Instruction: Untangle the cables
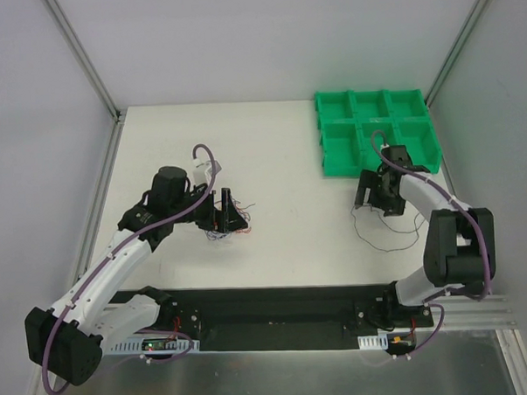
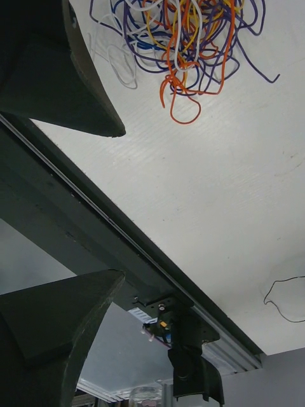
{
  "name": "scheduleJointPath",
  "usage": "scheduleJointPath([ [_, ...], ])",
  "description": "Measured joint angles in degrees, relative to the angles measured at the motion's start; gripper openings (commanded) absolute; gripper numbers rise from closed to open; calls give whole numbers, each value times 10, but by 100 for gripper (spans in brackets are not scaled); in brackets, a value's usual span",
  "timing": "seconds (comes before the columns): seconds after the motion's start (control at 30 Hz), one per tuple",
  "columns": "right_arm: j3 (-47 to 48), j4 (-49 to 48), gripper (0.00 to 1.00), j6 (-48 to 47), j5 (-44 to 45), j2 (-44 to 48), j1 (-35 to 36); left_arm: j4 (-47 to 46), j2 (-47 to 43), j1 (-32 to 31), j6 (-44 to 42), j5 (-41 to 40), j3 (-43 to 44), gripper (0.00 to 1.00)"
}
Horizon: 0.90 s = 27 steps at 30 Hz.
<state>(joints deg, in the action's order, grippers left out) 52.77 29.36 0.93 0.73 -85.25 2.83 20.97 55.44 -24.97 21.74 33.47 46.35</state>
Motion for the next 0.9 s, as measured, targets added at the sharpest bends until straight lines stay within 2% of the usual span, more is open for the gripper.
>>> scheduleJointPath([
  [0.17, 19, -21, 89, -21, -69, -62, -14, 0, 2, -2, -5, 13, 0, 85],
  [0.37, -4, -39, 83, -19, -118, -59, 9, 0, 2, -2, -8, 21, 0, 85],
  [0.43, -9, -41, 79, -15, -98, -54, 35, 0, 2, -2, -8, 21, 0, 85],
  [0.5, -11, -40, 69, -10, -62, -53, 73, 0, 3, -2, -8, 21, 0, 85],
  [0.6, -11, -38, 65, 1, -12, -55, 126, 0, 4, -2, -7, 21, 0, 85],
  [0.73, -11, -31, 73, 11, 19, -55, 159, 0, 4, -6, -7, 21, 0, 85],
  [0.8, -11, -24, 82, 13, 17, -55, 162, -1, 4, -9, -7, 22, 0, 85],
  [0.9, -11, -15, 84, 11, 4, -55, 166, -1, 4, -9, -7, 22, 0, 85],
])
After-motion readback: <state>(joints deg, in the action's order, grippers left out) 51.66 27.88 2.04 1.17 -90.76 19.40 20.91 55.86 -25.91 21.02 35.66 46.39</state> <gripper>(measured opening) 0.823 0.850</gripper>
